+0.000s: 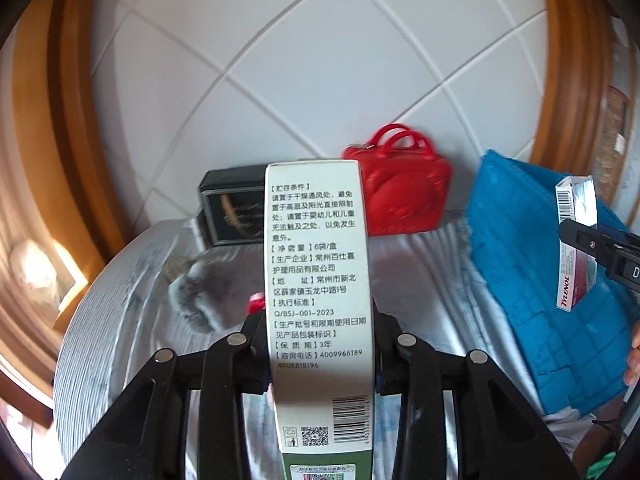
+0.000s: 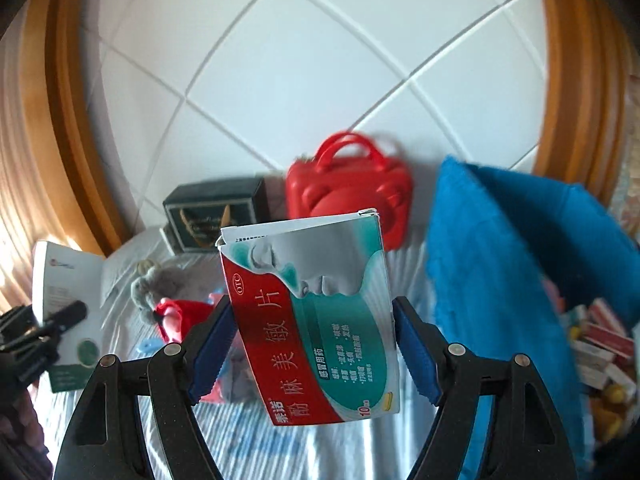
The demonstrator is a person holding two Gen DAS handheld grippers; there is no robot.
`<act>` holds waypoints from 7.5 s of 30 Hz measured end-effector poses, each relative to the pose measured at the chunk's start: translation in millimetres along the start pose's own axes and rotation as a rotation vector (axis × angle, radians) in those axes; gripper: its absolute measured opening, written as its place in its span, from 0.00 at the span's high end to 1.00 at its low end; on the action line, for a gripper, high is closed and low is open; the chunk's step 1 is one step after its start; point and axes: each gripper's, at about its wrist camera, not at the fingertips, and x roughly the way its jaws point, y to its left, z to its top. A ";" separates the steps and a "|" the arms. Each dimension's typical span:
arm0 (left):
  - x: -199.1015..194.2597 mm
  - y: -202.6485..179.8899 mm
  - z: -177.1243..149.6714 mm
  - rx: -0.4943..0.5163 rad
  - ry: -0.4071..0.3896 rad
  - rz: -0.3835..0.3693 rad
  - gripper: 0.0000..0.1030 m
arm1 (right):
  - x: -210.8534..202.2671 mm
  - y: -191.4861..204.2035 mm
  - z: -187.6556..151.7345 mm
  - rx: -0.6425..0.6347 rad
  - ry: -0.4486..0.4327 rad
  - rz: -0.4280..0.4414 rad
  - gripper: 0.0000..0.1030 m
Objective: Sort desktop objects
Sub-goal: 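Carry the white-green box and red-teal box with both tools over the blue bin, then open both tools to drop the two boxes into the bin, then move both tools back over the items on the bed, then grasp the clear round jar with the left tool while the right grasps the white pill bottle, then carry the clear jar and white pill bottle with both tools over the blue bin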
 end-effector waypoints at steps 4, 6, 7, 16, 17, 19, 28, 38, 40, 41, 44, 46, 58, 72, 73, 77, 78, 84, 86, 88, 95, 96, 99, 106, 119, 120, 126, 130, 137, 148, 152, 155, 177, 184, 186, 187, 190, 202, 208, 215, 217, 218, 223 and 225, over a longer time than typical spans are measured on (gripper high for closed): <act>-10.8 -46.1 11.4 0.057 -0.034 -0.042 0.67 | -39.5 -27.6 1.3 0.018 -0.050 -0.041 0.25; -13.1 -69.6 17.0 0.079 -0.046 -0.065 0.67 | -53.7 -43.8 3.3 0.029 -0.065 -0.062 0.25; -14.8 -80.5 19.5 0.087 -0.051 -0.079 0.67 | -62.4 -54.5 4.9 0.037 -0.074 -0.071 0.25; -42.9 -209.9 59.3 0.168 -0.140 -0.202 0.67 | -124.6 -158.7 21.0 0.073 -0.132 -0.195 0.25; -45.3 -222.5 62.7 0.173 -0.147 -0.209 0.67 | -127.1 -169.3 23.0 0.075 -0.134 -0.211 0.25; -47.4 -254.3 73.0 0.191 -0.163 -0.231 0.67 | -130.1 -194.0 28.1 0.068 -0.133 -0.259 0.25; -24.8 -390.4 100.0 0.279 -0.134 -0.256 0.67 | -105.0 -286.8 38.0 0.030 -0.051 -0.370 0.25; 39.6 -470.7 92.6 0.368 -0.008 -0.235 0.67 | -58.6 -351.7 30.2 0.029 0.038 -0.355 0.25; 54.6 -477.7 89.4 0.373 0.027 -0.237 0.67 | -49.8 -359.5 29.6 0.027 0.050 -0.351 0.25; 61.5 -480.5 88.3 0.373 0.044 -0.240 0.67 | -45.6 -361.9 28.9 0.028 0.056 -0.345 0.25; 80.9 -485.7 86.7 0.366 0.097 -0.240 0.67 | -33.8 -365.0 27.8 0.022 0.077 -0.339 0.25; 89.7 -486.4 86.7 0.353 0.120 -0.240 0.66 | -26.8 -366.7 27.2 0.015 0.090 -0.339 0.25; 88.4 -483.4 84.1 0.367 0.101 -0.236 0.44 | -12.3 -369.4 27.2 0.000 0.117 -0.369 0.11; 45.0 -447.5 81.4 0.320 0.061 -0.284 0.44 | -61.4 -352.2 24.3 0.004 0.093 -0.351 0.00; 41.8 -445.0 80.7 0.316 0.058 -0.285 0.43 | -68.4 -349.1 22.5 0.008 0.090 -0.343 0.00; 17.2 -424.7 72.3 0.293 0.020 -0.284 0.43 | -95.9 -337.1 10.6 0.021 0.062 -0.307 0.00; 12.6 -419.9 70.5 0.287 0.014 -0.281 0.43 | -102.4 -334.0 7.3 0.027 0.054 -0.295 0.00; -19.3 -373.1 49.4 0.243 -0.029 -0.260 0.43 | -135.3 -302.7 -22.9 0.051 0.002 -0.190 0.00; -24.9 -357.3 42.0 0.239 -0.037 -0.250 0.43 | -139.4 -290.7 -31.3 0.061 0.002 -0.184 0.00; -29.7 -335.0 32.7 0.224 -0.044 -0.229 0.43 | -142.6 -276.5 -37.6 0.061 0.001 -0.174 0.00; -33.2 -246.1 4.8 0.141 -0.035 -0.110 0.43 | -151.5 -203.6 -38.8 0.035 -0.063 -0.096 0.00; -32.0 -228.5 0.6 0.129 -0.026 -0.094 0.43 | -150.6 -193.2 -37.7 0.031 -0.069 -0.087 0.00; -30.0 -186.0 -8.3 0.096 -0.001 -0.063 0.43 | -143.0 -156.0 -31.9 0.013 -0.074 -0.042 0.00; -11.6 -81.5 -25.1 -0.009 0.068 0.007 0.43 | -104.6 -71.7 -18.1 -0.012 -0.053 0.052 0.00; 67.7 99.8 -57.4 -0.220 0.224 0.153 0.43 | 35.7 -2.3 -14.5 0.029 0.151 0.038 0.00; 77.1 114.5 -59.0 -0.238 0.234 0.167 0.43 | 46.5 -0.1 -13.8 0.030 0.165 0.032 0.00; 142.2 204.7 -51.2 -0.330 0.285 0.245 0.43 | 126.4 14.5 -10.2 0.038 0.272 0.014 0.00; 184.9 256.4 -29.2 -0.359 0.286 0.294 0.43 | 180.8 22.0 -12.7 0.044 0.342 0.020 0.00; 303.8 325.6 2.8 -0.435 0.374 0.236 0.43 | 258.8 27.2 -20.4 0.039 0.431 -0.002 0.00; 438.3 326.7 4.5 -0.480 0.509 0.173 0.45 | 339.6 61.0 2.8 -0.020 0.449 0.055 0.00; 436.9 314.1 4.4 -0.385 0.486 0.188 0.82 | 367.7 91.8 18.6 -0.083 0.446 0.141 0.00; 419.4 305.6 8.0 -0.320 0.445 0.215 0.83 | 400.4 118.2 15.7 -0.132 0.518 0.201 0.00; 266.8 195.4 39.9 -0.071 0.219 0.161 0.83 | 402.3 111.6 -18.3 -0.168 0.540 0.158 0.19; 209.9 148.0 38.1 -0.054 0.166 0.097 0.83 | 308.0 104.1 7.0 -0.148 0.353 0.165 0.19; 192.2 132.8 34.0 -0.045 0.157 0.076 0.83 | 283.6 102.2 13.2 -0.136 0.314 0.158 0.19; 186.7 126.6 31.8 -0.041 0.154 0.070 0.83 | 271.2 100.2 16.5 -0.131 0.296 0.158 0.19; 164.8 105.0 24.5 -0.020 0.146 0.052 0.83 | 234.2 100.9 24.1 -0.116 0.247 0.183 0.19; 84.0 51.1 -4.4 0.014 0.102 0.011 0.83 | 108.0 93.3 3.1 -0.084 0.134 0.270 0.19; 63.3 30.2 -28.4 0.025 0.129 -0.010 0.83 | 88.8 87.4 -32.6 -0.054 0.137 0.311 0.19; 49.9 9.1 -41.8 0.039 0.144 -0.028 0.83 | 66.2 76.6 -48.3 0.008 0.088 0.306 0.19; 44.9 2.6 -41.3 0.046 0.137 -0.033 0.83 | 56.0 74.1 -47.7 0.002 0.063 0.301 0.19; 42.0 -1.2 -40.5 0.050 0.132 -0.036 0.83 | 51.0 72.9 -47.5 0.001 0.052 0.298 0.19; 28.2 -23.2 -29.3 0.070 0.091 -0.060 0.83 | 15.9 63.4 -36.8 -0.040 -0.033 0.191 0.19; 22.4 -35.9 -23.0 0.083 0.070 -0.074 0.83 | 4.4 54.6 -31.1 -0.035 -0.057 0.176 0.19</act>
